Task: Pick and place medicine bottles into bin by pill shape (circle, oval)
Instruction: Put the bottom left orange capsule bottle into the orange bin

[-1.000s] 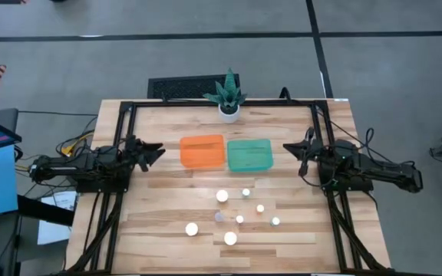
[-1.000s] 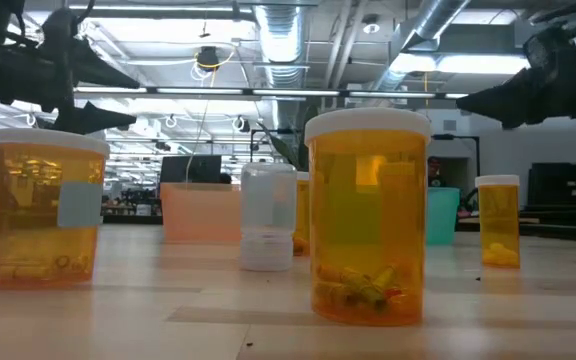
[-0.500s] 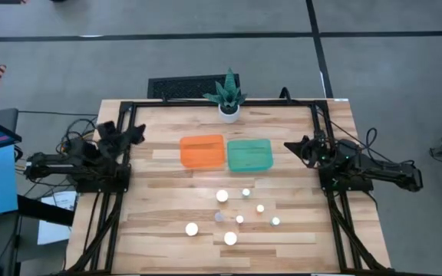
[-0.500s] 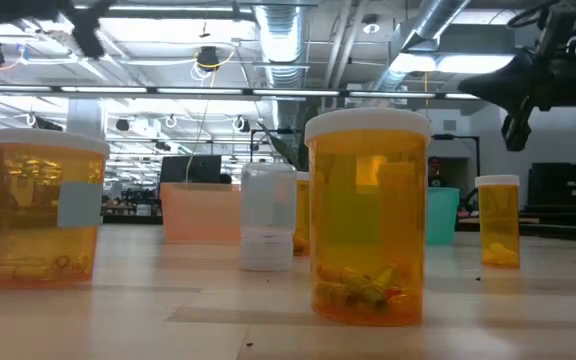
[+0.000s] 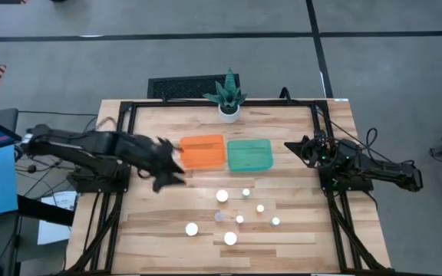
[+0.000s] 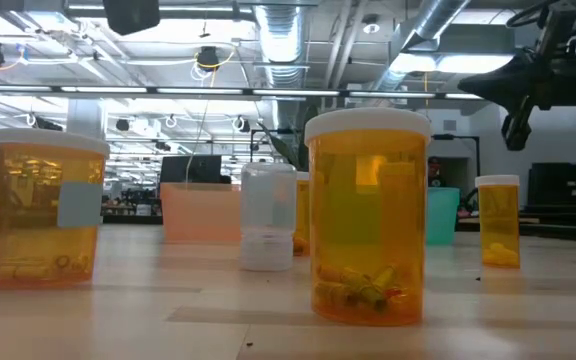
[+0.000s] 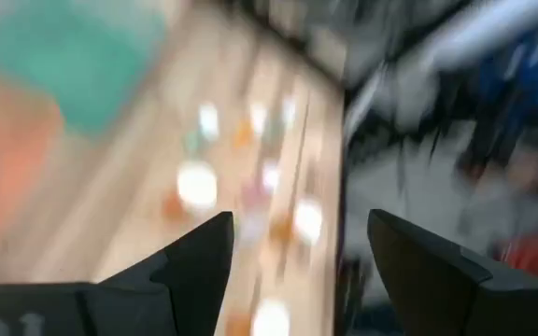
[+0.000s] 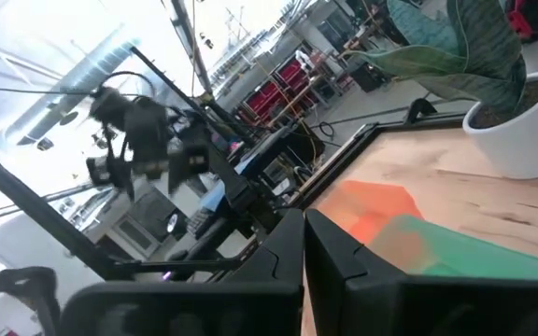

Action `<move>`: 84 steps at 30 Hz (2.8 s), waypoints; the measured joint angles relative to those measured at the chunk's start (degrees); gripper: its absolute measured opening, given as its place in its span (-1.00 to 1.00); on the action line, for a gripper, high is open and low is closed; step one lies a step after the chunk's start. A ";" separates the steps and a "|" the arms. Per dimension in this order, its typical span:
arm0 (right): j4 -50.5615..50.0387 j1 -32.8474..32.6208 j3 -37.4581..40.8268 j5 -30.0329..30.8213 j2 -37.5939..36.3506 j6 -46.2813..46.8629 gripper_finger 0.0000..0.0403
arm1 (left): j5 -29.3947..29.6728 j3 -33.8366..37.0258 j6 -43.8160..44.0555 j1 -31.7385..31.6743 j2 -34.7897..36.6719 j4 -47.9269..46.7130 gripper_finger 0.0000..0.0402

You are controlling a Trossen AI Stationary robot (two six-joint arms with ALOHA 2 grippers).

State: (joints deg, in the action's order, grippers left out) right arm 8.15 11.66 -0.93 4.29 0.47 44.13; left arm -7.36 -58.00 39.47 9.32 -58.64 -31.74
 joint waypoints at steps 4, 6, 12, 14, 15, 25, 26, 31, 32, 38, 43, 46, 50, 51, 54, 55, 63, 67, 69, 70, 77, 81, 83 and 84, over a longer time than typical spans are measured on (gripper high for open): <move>-0.41 0.00 -0.04 0.16 0.00 -0.80 -0.87 | -4.14 -4.89 -4.55 4.24 -9.64 -8.06 0.20; -0.91 0.00 -0.07 0.16 0.00 -0.85 -0.85 | -5.45 -6.50 -7.03 6.68 -13.72 -8.97 0.20; -4.10 0.00 -0.07 0.14 0.00 -0.93 -0.70 | -5.44 -10.90 -12.83 13.97 -23.29 -9.24 0.28; -4.90 0.00 -0.07 0.12 0.00 -0.97 -0.64 | -4.41 -12.15 -13.36 15.73 -25.67 -9.37 0.35; -5.14 0.00 -0.07 0.10 0.00 -0.98 -0.62 | -3.83 -12.61 -13.34 16.51 -26.72 -9.49 0.40; -5.23 0.00 -0.07 -1.39 0.00 -1.06 -0.49 | 2.40 -14.51 -12.32 20.59 -36.08 -9.34 0.70; -5.22 0.00 -0.07 -1.41 0.00 -1.06 -0.49 | 2.73 -14.59 -12.32 20.59 -36.85 -9.26 0.70; -5.19 0.00 -0.07 -1.72 0.00 -1.04 -0.49 | 4.55 -14.60 -11.94 20.57 -39.18 -9.39 0.71; -5.19 0.00 -0.07 -2.08 0.00 -1.03 -0.49 | 5.00 -14.60 -11.89 20.59 -39.18 -9.52 0.72; -5.35 -0.01 -0.07 -3.10 0.00 -1.06 -0.49 | 6.31 -14.60 -11.50 20.86 -39.01 -8.24 0.81; -5.80 0.00 -0.07 -3.12 0.00 -1.04 -0.49 | 6.03 -14.58 -12.64 21.05 -40.66 -8.81 0.86; -5.99 -0.01 -0.07 -3.14 -0.04 -1.04 -0.49 | 5.17 -14.60 -12.45 21.00 -41.80 -8.62 0.86; -6.52 -0.02 -0.09 -3.15 -0.04 -1.04 -0.49 | 7.07 -14.60 -14.34 21.14 -41.90 -8.52 0.86; -6.52 0.00 -0.09 -3.16 -0.04 -1.04 -0.49 | 7.54 -14.60 -15.09 21.14 -41.90 -8.77 0.86; -6.52 -0.02 -0.09 -3.14 -0.04 -1.04 -0.49 | 7.04 -14.58 -16.32 21.14 -41.90 -9.56 0.86; -6.52 -0.02 -0.09 -3.14 -0.04 -1.04 -0.49 | 6.31 -14.31 -16.30 21.14 -41.90 -9.18 0.86; -6.50 -0.02 -0.09 -3.12 -0.04 -1.04 -0.49 | 8.43 -13.99 -16.37 21.91 -41.90 -8.33 0.86; -6.50 -0.02 -0.09 -3.12 -0.04 -1.04 -0.49 | 9.40 -13.99 -17.91 22.19 -41.90 -8.30 0.86; -6.50 -0.02 -0.09 -3.10 -0.04 -1.06 -0.49 | 9.33 -14.00 -18.94 22.19 -42.33 -8.17 0.86; -6.50 -0.01 -0.09 -3.10 -0.04 -1.04 -0.49 | 8.97 -14.01 -19.10 22.19 -42.70 -7.93 0.86; -6.62 0.00 -0.09 -3.07 -0.04 -1.04 -0.49 | 7.92 -13.90 -19.49 22.45 -43.67 -7.34 0.86; -6.86 -0.01 -0.15 -3.07 -0.09 -1.04 -0.49 | 7.93 -13.90 -19.79 22.53 -43.67 -7.81 0.83; -6.85 -0.02 -0.15 -3.07 -0.15 -1.02 -0.49 | 8.45 -13.90 -19.81 22.56 -43.67 -7.94 0.76; -6.96 -0.01 -0.15 -3.07 -0.13 -1.03 -0.49 | 8.65 -13.90 -19.81 22.56 -43.67 -8.23 0.72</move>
State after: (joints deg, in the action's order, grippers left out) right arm 1.19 11.65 -1.08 1.21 0.34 43.10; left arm 1.29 -71.90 19.66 31.88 -102.30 -39.97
